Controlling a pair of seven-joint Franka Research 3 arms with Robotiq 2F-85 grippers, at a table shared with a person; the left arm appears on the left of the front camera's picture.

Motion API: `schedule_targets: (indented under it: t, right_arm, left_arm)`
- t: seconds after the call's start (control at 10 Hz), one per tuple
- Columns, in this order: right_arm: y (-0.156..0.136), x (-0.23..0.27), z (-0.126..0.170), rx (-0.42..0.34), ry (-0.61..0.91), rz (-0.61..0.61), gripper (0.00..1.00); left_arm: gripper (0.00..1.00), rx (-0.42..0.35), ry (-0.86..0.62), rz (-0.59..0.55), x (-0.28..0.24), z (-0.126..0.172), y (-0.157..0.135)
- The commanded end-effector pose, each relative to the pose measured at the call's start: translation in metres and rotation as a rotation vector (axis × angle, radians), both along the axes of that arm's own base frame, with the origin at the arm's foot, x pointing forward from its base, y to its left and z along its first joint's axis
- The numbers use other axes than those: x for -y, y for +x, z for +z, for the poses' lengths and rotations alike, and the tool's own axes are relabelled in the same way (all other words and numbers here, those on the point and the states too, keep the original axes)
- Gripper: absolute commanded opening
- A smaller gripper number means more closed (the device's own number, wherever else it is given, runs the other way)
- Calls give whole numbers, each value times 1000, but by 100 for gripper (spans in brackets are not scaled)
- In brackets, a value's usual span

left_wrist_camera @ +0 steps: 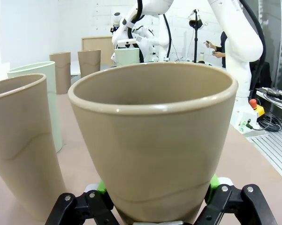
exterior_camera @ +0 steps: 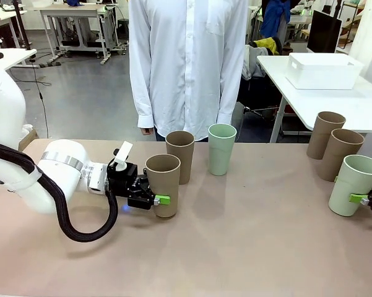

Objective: Stack the cups and store them in the basket.
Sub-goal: Pick up two Reusable plastic cups , one in each hand.

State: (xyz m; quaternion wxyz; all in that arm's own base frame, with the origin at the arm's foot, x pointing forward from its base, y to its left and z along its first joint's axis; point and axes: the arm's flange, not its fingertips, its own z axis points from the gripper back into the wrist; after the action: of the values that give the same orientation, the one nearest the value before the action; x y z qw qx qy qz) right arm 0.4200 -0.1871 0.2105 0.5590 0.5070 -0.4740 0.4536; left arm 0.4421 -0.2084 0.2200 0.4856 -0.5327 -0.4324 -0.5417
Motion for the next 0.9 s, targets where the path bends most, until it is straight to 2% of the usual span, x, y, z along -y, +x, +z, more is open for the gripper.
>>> schedule_targets:
  t: [0.0, 0.2, 0.3, 0.4, 0.6, 0.7, 0.8]
  right_arm:
    - [0, 0, 0, 0, 0, 0, 24]
    - [0, 0, 0, 0, 0, 0, 24]
    - [0, 0, 0, 0, 0, 0, 84]
    - [-8, 0, 16, -6, -13, -28, 84]
    - [-27, -32, 67, 21, -20, -18, 84]
    - [-34, -52, 87, 31, -49, -59, 84]
    - [-44, -75, 103, 7, -95, -90, 84]
  left_arm:
    - [58, 6, 6, -1, 0, 0, 1]
    - [58, 6, 6, -1, 0, 0, 1]
    - [58, 6, 6, -1, 0, 0, 1]
    - [83, -1, 8, 3, -1, -1, 0]
    - [83, 46, 8, 80, -23, 41, -35]
    - [83, 59, 14, 95, -31, 57, -48]
    - [83, 69, 7, 101, -38, 69, -60]
